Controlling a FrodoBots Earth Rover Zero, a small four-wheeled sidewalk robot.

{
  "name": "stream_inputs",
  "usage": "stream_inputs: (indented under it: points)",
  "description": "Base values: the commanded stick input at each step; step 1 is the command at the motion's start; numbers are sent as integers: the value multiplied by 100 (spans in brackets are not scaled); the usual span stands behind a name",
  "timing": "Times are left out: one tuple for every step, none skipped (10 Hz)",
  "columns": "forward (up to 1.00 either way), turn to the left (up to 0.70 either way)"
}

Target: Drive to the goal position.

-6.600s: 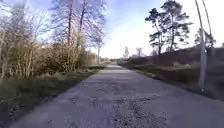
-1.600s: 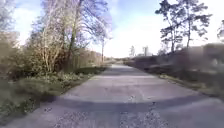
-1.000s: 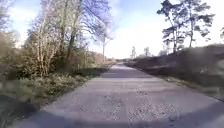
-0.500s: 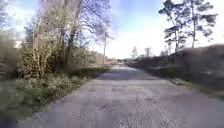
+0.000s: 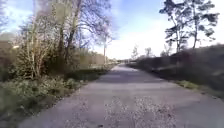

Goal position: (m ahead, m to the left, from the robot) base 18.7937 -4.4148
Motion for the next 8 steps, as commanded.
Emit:
stream_inputs:
  points:
    - [100, 0]
    - [100, 0]
    - [100, 0]
    - [100, 0]
    - [100, 0]
    - [100, -11]
    - [100, -40]
    - [100, -40]
